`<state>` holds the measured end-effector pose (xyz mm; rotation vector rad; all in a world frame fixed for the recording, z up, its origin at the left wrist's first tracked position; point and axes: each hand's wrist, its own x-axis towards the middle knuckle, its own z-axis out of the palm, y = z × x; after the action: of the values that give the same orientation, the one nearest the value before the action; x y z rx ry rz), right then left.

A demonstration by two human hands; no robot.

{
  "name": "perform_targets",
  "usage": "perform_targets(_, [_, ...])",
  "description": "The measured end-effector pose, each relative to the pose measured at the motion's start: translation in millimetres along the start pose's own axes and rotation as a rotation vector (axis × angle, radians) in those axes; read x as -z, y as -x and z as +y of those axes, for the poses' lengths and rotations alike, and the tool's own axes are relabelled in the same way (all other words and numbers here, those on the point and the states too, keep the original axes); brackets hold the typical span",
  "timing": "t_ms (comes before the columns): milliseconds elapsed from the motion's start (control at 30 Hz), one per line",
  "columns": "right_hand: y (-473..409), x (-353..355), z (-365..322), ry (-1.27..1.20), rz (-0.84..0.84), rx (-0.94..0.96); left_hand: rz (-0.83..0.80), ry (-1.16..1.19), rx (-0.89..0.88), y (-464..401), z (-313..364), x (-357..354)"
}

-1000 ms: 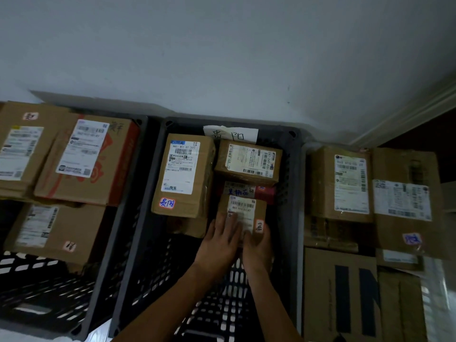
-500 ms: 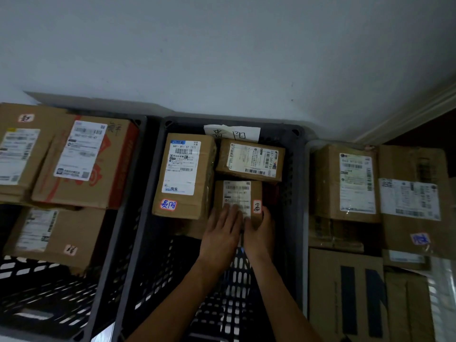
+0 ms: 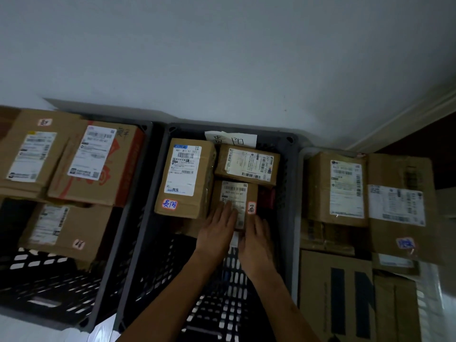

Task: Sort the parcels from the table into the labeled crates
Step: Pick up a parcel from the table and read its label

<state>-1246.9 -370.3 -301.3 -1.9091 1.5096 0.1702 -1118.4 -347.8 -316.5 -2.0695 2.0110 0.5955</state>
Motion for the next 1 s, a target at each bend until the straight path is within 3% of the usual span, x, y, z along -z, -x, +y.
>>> perform_targets(100, [0.3,-2.8,3.5,0.166,-0.069,0.107,0.021,0.002,-0.011,-2.7,-3.3,2.9])
perform_targets(233, [-5.1,5.0,-2.7,0.212,-0.11,0.134,0.054,0.029,0.029,-6.5,-2.3,14.3])
perform_targets(333, [-5.3,14.3,-6.0,0.24,-0.134,0.161,-0.051,-0.001,0.021,-5.3,-0.7,23.5])
perform_targets(633, [-2.1,76.4,-26.9,0.195,-0.042,0.21,0.076,0.053,0.031,13.6,9.7,72.3])
perform_targets(1000, [25.2,211.8,-69.1,0.34,0.124,0.35,0.305,0.102,0.145,49.2,19.2,215.8])
